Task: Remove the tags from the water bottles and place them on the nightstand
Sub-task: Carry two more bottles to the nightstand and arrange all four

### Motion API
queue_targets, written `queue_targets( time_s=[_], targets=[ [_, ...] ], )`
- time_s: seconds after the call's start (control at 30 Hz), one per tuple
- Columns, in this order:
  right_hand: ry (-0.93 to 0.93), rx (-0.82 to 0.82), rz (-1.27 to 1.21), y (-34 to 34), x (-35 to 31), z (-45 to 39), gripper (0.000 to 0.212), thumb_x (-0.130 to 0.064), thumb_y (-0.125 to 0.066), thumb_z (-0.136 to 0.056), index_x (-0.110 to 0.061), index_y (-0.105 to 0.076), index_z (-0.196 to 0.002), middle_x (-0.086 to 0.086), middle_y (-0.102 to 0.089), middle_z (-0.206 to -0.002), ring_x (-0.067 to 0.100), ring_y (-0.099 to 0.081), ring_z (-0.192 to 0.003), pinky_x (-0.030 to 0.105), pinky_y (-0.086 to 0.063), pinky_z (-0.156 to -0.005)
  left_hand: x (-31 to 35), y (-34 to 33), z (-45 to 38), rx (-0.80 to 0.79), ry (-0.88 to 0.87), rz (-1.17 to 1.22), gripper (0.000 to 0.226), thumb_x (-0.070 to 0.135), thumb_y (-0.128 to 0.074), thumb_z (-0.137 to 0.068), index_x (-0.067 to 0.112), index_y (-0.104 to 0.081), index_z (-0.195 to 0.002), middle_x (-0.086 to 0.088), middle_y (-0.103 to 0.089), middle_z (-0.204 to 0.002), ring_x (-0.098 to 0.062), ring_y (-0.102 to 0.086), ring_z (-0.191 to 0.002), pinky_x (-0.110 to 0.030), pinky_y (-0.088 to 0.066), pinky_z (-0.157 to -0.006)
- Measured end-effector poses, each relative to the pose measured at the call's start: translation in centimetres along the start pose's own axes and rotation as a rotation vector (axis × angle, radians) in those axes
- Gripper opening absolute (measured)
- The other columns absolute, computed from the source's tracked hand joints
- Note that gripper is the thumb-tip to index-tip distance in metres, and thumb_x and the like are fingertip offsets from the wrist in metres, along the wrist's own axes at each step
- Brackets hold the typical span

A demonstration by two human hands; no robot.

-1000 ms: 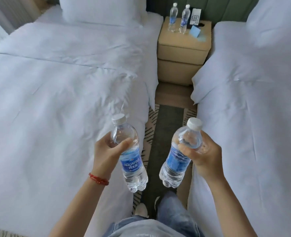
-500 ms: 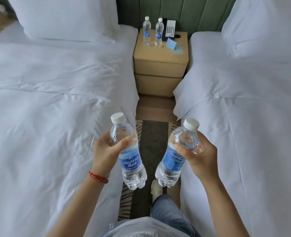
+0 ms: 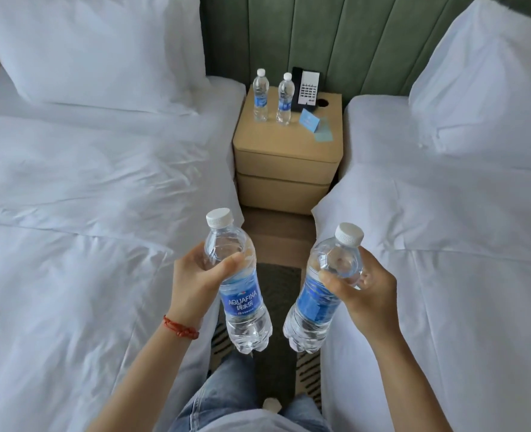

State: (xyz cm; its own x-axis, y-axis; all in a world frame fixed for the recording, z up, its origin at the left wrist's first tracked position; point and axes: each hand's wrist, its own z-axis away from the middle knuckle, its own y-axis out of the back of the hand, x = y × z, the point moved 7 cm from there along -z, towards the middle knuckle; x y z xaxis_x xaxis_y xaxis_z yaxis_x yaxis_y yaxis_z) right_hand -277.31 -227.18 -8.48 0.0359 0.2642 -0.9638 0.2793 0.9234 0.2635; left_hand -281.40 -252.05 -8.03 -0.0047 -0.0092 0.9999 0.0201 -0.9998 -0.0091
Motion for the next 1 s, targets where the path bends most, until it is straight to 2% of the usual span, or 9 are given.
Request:
queue_targets(
  time_s=[0.17, 0.3, 0.5, 0.63, 0.7, 0.77, 0.87, 1.0],
  targets=[
    [-0.042, 0.024, -0.02, -3.0, 0.7, -8.4, 0.062, -0.051, -0.07, -0.054, -0.021, -0.063, -0.108, -0.006, -0.07, -0.097, 0.011, -0.066, -0.09, 0.015, -0.051, -0.063, -1.0, -1.0, -10.2, -0.048, 0.022, -0.002, 0.044, 0.043, -0.072, -0.055, 0.014, -0.068, -0.088, 0.006, -0.074, -0.079, -0.012, -0.07, -0.074, -0.016, -0.051, -0.06],
    [-0.052, 0.062, -0.018, -4.7, -0.1, -14.9, 0.052, -0.048, -0.071, -0.056, -0.028, -0.064, -0.103, -0.014, -0.07, -0.091, 0.004, -0.065, -0.087, 0.012, -0.05, -0.062, -0.4, -1.2, -18.1, -0.098, 0.01, -0.023, 0.044, 0.042, -0.073, -0.057, 0.012, -0.069, -0.089, 0.002, -0.074, -0.082, -0.014, -0.07, -0.076, -0.017, -0.052, -0.062],
    [-0.066, 0.112, 0.001, -5.8, -0.6, -23.9, 0.048, -0.046, -0.069, -0.055, -0.025, -0.064, -0.098, -0.019, -0.069, -0.083, -0.002, -0.063, -0.077, 0.008, -0.047, -0.06, 0.1, -2.0, -28.3, -0.089, 0.015, -0.053, 0.036, 0.039, -0.074, -0.054, 0.017, -0.069, -0.082, 0.009, -0.073, -0.074, -0.007, -0.068, -0.07, -0.014, -0.05, -0.058],
    [-0.069, 0.079, -0.012, -6.8, -0.3, -30.4, 0.056, -0.045, -0.07, -0.053, -0.02, -0.064, -0.103, -0.013, -0.07, -0.085, -0.002, -0.064, -0.079, 0.007, -0.046, -0.06, -0.9, -3.6, -34.5, -0.09, 0.055, -0.035, 0.037, 0.039, -0.074, -0.053, 0.018, -0.07, -0.084, 0.005, -0.074, -0.077, -0.011, -0.069, -0.073, -0.017, -0.051, -0.06],
    [-0.068, 0.053, -0.022, -7.2, 0.2, -34.0, 0.053, -0.037, -0.075, -0.056, -0.02, -0.064, -0.104, -0.012, -0.071, -0.086, -0.001, -0.065, -0.08, 0.007, -0.047, -0.061, -1.3, -4.8, -37.6, -0.099, 0.054, -0.023, 0.034, 0.038, -0.074, -0.054, 0.021, -0.07, -0.082, 0.007, -0.074, -0.076, -0.009, -0.069, -0.073, -0.015, -0.051, -0.06],
    [-0.066, 0.047, -0.036, -7.4, 0.7, -37.7, 0.048, -0.03, -0.076, -0.058, -0.021, -0.064, -0.104, -0.015, -0.071, -0.087, -0.001, -0.065, -0.081, 0.008, -0.047, -0.062, -1.5, -6.2, -40.8, -0.1, 0.045, -0.019, 0.033, 0.038, -0.074, -0.055, 0.022, -0.07, -0.083, 0.008, -0.074, -0.077, -0.008, -0.069, -0.073, -0.014, -0.051, -0.06],
    [-0.062, 0.035, -0.052, -7.3, 1.0, -43.5, 0.057, -0.036, -0.076, -0.056, -0.019, -0.063, -0.109, -0.015, -0.072, -0.091, 0.0, -0.066, -0.085, 0.01, -0.049, -0.064, -1.6, -8.0, -45.8, -0.07, 0.034, -0.034, 0.039, 0.04, -0.074, -0.053, 0.018, -0.068, -0.085, 0.01, -0.073, -0.077, -0.006, -0.068, -0.072, -0.014, -0.05, -0.059],
    [-0.061, 0.003, -0.025, -7.1, 1.3, -50.7, 0.052, -0.032, -0.077, -0.058, -0.024, -0.062, -0.108, -0.021, -0.07, -0.091, -0.001, -0.065, -0.087, 0.011, -0.05, -0.064, -1.7, -9.4, -51.8, -0.031, 0.023, -0.053, 0.042, 0.039, -0.075, -0.054, 0.016, -0.068, -0.088, 0.006, -0.074, -0.08, -0.009, -0.068, -0.074, -0.015, -0.051, -0.061]
  ],
)
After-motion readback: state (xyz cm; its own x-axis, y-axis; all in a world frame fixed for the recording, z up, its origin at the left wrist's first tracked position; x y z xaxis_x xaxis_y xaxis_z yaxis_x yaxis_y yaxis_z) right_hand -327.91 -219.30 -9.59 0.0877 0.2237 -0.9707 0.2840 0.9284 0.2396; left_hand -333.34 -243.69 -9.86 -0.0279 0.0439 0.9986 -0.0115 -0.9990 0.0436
